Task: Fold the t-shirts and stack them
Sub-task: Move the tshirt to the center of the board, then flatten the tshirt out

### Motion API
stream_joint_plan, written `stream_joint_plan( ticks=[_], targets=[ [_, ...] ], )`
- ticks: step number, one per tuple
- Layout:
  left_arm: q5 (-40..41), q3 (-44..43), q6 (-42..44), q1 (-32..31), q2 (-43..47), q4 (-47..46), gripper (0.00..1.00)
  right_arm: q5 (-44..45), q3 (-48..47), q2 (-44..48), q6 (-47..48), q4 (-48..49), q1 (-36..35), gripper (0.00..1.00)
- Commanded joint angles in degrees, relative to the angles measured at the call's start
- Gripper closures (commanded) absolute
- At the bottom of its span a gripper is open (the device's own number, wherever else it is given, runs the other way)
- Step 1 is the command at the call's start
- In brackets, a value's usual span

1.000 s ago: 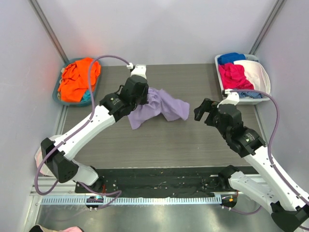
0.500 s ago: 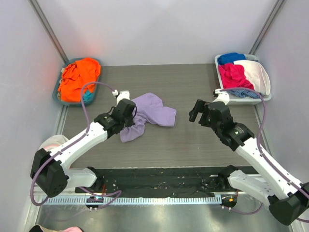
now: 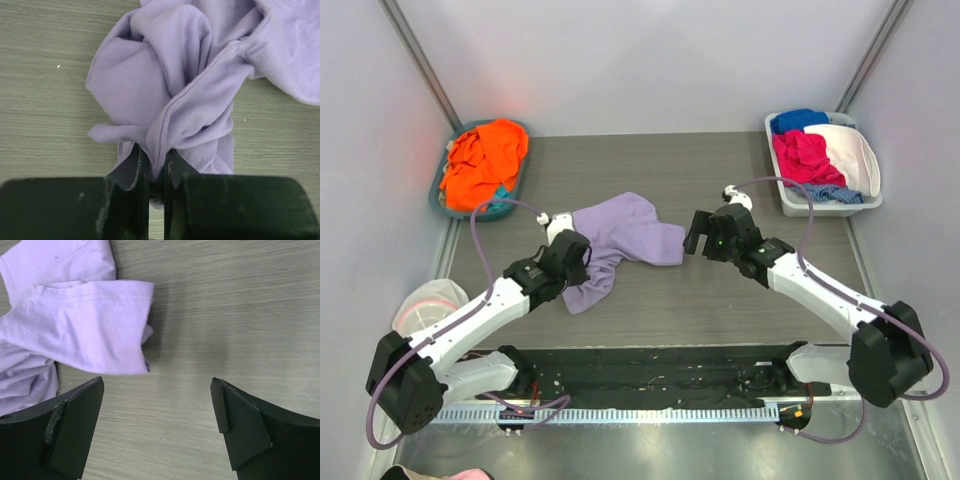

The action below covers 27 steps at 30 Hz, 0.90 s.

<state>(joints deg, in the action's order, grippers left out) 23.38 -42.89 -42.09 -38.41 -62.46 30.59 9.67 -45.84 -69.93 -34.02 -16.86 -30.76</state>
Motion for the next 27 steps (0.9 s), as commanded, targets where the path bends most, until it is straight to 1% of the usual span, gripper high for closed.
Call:
stream_joint_plan(
  ticks=[1, 4, 6, 7, 8, 10, 13, 20, 23, 26, 27],
  targets=[
    [0.9, 1.1, -2.0, -0.3, 2.2, -0.7, 1.00, -4.2, -1.2, -4.1, -0.6, 10.8, -0.3, 0.06],
    [1.1, 1.1, -2.1, -0.3, 2.6, 0.0, 1.00, -6.1, -1.4, -7.5, -0.3, 15.0, 0.5, 0.12],
    [1.4, 1.1, -1.9, -0.3, 3.0, 0.3, 1.00, -8.8, -2.0, -9.6, -0.3, 18.3, 1.1, 0.16],
    [1.6, 1.0, -1.7, -0.3, 3.1, 0.8, 1.00, -9.0, -2.1, -10.5, -0.5, 19.1, 1.4, 0.19],
    [1.8, 1.0, -1.6, -0.3, 3.4, 1.0, 1.00, -11.2, -2.4, -12.5, -0.7, 20.5, 2.1, 0.21],
    [2.3, 1.0, -1.4, -0.3, 3.7, 1.4, 1.00, -13.3, -3.0, -14.2, -1.1, 21.7, 2.9, 0.27],
    [2.7, 1.1, -1.4, -0.3, 4.4, 1.8, 1.00, -15.3, -3.5, -17.1, -1.7, 23.4, 3.8, 0.32],
    [3.2, 1.3, -1.3, -0.3, 5.2, 2.5, 1.00, -17.8, -5.3, -22.0, -1.8, 25.4, 4.6, 0.39],
    [3.6, 1.6, -1.4, -0.3, 5.8, 2.7, 1.00, -18.8, -5.7, -23.1, -2.0, 26.2, 4.6, 0.46],
    [3.6, 1.9, -1.5, -0.3, 6.0, 2.7, 1.00, -20.3, -6.3, -23.6, -2.3, 26.5, 4.7, 0.65],
    [3.6, 2.1, -1.6, -0.3, 6.2, 2.7, 1.00, -20.7, -6.5, -23.7, -2.4, 26.6, 4.7, 0.85]
  ],
)
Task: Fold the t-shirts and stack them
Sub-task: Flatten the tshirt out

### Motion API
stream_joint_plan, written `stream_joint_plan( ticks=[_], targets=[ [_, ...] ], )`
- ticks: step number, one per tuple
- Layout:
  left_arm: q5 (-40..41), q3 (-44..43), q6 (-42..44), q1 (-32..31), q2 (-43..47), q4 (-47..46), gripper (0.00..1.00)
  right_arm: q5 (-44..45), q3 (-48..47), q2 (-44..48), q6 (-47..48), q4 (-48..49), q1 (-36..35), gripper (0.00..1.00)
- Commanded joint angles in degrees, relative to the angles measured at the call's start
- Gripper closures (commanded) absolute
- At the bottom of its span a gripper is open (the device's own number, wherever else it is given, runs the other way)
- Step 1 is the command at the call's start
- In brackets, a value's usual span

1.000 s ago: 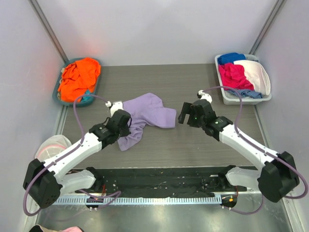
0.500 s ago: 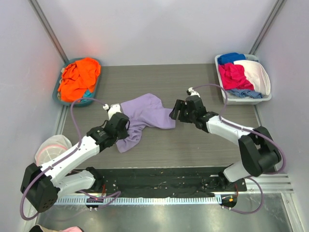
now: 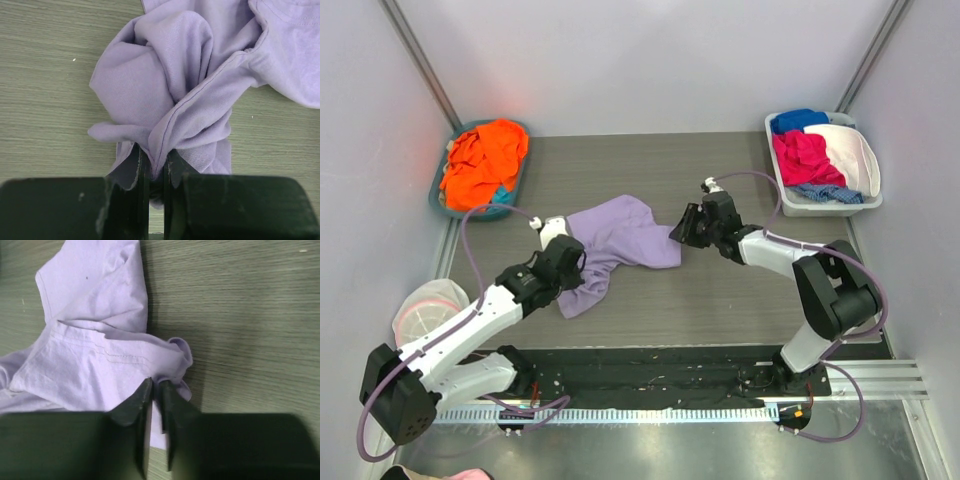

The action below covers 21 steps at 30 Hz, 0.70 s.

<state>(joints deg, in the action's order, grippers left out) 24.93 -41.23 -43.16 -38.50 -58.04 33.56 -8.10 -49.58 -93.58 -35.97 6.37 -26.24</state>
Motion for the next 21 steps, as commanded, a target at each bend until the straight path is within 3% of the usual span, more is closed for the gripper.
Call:
stream_joint_plan(
  ticks=[1, 4, 8, 11, 14, 18, 21],
  targets=[
    [2.1, 0.5, -0.4, -0.2, 1.8, -0.2, 1.00, -3.1, -3.0, -0.1, -0.6, 3.3, 0.2, 0.96],
    [2.3, 0.6, -0.3, -0.2, 2.3, 0.1, 1.00, -3.0, -3.4, 2.2, 0.1, 1.9, 0.4, 0.99],
    [3.5, -3.2, 2.1, -0.2, 2.1, 1.3, 1.00, 2.9, -8.2, 10.2, 4.6, -10.1, 0.6, 0.99],
    [4.3, -11.3, 6.6, -0.1, 0.2, 3.6, 1.00, 7.8, -16.1, 15.8, 7.4, -19.7, 0.5, 0.99],
    [3.9, -24.7, 10.2, -0.1, -2.9, 5.9, 1.00, 14.3, -23.5, 21.1, 9.6, -26.3, 0.6, 0.99],
    [3.1, -36.2, 16.4, 0.0, -6.8, 9.3, 1.00, 19.3, -31.4, 25.8, 11.4, -31.9, 0.7, 0.99],
    [3.3, -40.2, 18.5, -0.1, -8.6, 9.9, 0.99, 22.4, -33.8, 28.3, 11.9, -35.2, 0.7, 0.99]
  ],
)
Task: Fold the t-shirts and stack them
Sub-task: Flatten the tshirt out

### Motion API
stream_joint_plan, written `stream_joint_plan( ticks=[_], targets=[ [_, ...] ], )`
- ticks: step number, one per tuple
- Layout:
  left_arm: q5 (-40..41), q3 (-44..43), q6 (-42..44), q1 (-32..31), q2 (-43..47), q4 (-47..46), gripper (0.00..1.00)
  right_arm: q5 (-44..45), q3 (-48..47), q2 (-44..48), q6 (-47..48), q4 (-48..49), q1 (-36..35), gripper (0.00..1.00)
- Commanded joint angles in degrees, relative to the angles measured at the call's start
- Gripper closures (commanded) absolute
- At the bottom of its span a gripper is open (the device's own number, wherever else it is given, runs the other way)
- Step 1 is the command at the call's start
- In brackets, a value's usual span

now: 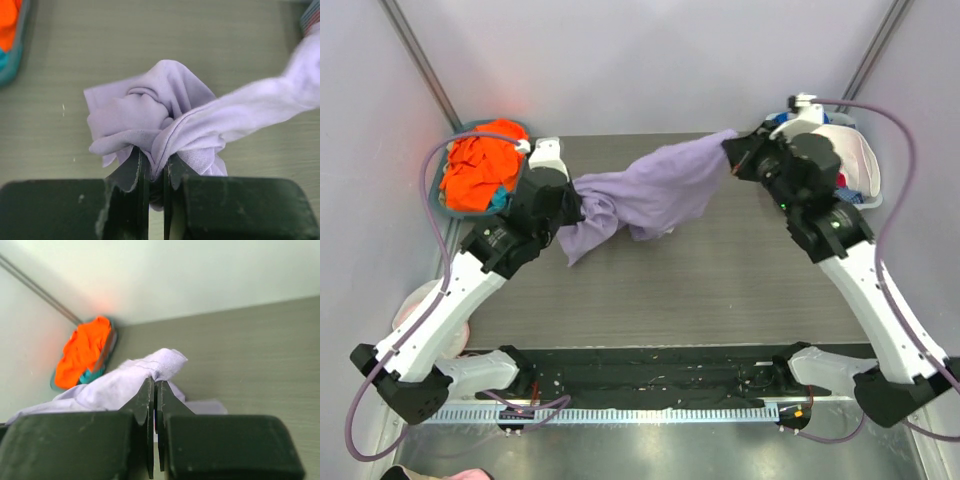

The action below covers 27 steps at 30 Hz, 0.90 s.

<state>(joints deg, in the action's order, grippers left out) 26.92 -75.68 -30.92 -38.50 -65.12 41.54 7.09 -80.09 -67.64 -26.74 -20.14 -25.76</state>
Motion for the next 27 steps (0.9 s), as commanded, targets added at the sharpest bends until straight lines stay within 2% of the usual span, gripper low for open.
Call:
stream_joint_plan(
  ticks=[1, 10, 15, 27],
  targets=[
    [1.3, -6.1, 6.6, -0.1, -2.0, 2.1, 0.99, 7.8, -3.6, 3.4, 3.0, -9.3, 0.2, 0.99],
    [1.5, -10.0, 7.4, 0.0, -0.7, 5.1, 0.99, 13.2, -5.9, 7.3, 5.7, -12.4, 0.2, 0.99],
    [1.6, -16.9, 9.2, -0.1, -0.4, 8.4, 0.99, 13.7, -10.2, 8.3, 7.7, -13.3, 0.1, 0.99],
    [-8.0, -23.5, 13.1, -0.1, 0.7, 10.0, 0.99, 10.1, -21.7, 8.1, 13.6, -16.5, 0.2, 0.99]
  ],
)
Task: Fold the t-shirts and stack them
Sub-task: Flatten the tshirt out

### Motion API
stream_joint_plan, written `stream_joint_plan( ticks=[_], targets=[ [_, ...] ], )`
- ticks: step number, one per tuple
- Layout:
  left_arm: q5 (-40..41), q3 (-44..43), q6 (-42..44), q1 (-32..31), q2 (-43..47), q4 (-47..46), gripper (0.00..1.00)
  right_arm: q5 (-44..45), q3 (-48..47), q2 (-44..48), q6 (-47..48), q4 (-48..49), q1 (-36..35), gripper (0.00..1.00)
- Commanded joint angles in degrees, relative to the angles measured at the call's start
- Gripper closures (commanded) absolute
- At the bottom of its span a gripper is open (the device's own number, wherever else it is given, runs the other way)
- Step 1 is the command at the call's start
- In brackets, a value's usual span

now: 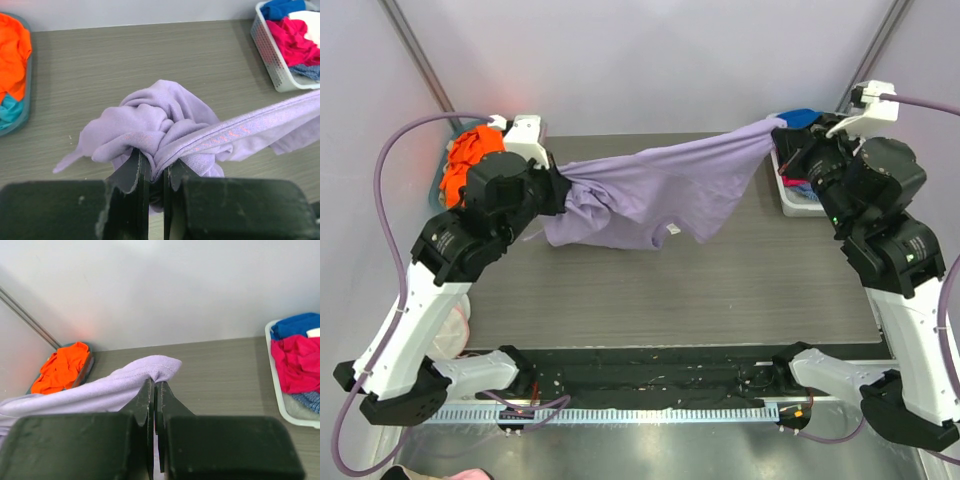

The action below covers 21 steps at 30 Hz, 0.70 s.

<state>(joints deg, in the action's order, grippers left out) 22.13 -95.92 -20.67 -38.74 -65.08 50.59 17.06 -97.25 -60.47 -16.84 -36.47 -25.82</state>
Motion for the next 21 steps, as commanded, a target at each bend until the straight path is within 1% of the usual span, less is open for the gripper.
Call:
stream_joint_plan(
  ticks=[1, 3, 6, 9, 10, 12, 13, 15, 16, 17, 18, 19, 21],
  targets=[
    [-4.8, -3.7, 3.3, 0.2, 0.7, 1.1, 0.99, -0.4, -5.0, 1.0, 3.6, -0.4, 0.2, 0.99],
    [-7.7, -3.1, 3.7, 0.2, 1.3, 0.3, 0.98, -1.4, -5.8, 1.5, 3.5, -0.4, 0.2, 0.99],
    [-9.0, 1.5, 3.5, 0.2, 3.2, -1.7, 0.95, -1.3, -5.1, 2.0, 3.4, -1.2, 0.2, 0.99],
    [-10.5, 8.0, 2.3, 0.2, 4.5, -4.1, 0.92, -0.5, -2.5, 2.8, 3.1, -1.9, 0.2, 0.99],
    [-11.2, 12.7, 1.7, 0.2, 4.7, -5.1, 0.90, -0.5, -1.6, 3.1, 2.9, -2.0, 0.2, 0.99],
    [-12.0, 18.1, -0.4, 0.2, 5.0, -8.4, 0.90, -0.4, 1.6, 3.8, 1.8, -2.3, 0.2, 0.99],
    [-13.2, 23.5, -1.1, 0.2, 4.9, -9.6, 0.89, -0.3, 2.9, 4.0, 1.5, -2.6, 0.2, 0.99],
    [-13.8, 28.8, -2.7, 0.2, 3.9, -14.2, 0.84, 0.3, 7.0, 4.7, 0.6, -2.6, 0.2, 0.99],
    [-13.5, 33.1, -3.0, 0.2, 3.3, -15.6, 0.77, 0.7, 8.2, 4.8, 0.4, -2.6, 0.2, 0.99],
    [-12.7, 34.7, -3.2, 0.2, 2.8, -17.6, 0.73, 0.7, 10.0, 4.9, 0.4, -2.6, 0.2, 0.99],
    [-11.9, 35.9, -3.3, 0.2, 0.9, -18.1, 0.67, 0.8, 10.8, 4.9, 0.2, -2.6, 0.2, 0.99],
    [-10.8, 36.8, -3.1, 0.2, 0.0, -17.9, 0.44, 0.8, 11.3, 4.9, 0.1, -2.6, 0.2, 0.99],
    [-7.5, 36.3, -2.0, 0.2, -1.8, -16.8, 0.26, 0.8, 12.3, 4.7, 0.1, -2.6, 0.2, 0.99]
  ],
)
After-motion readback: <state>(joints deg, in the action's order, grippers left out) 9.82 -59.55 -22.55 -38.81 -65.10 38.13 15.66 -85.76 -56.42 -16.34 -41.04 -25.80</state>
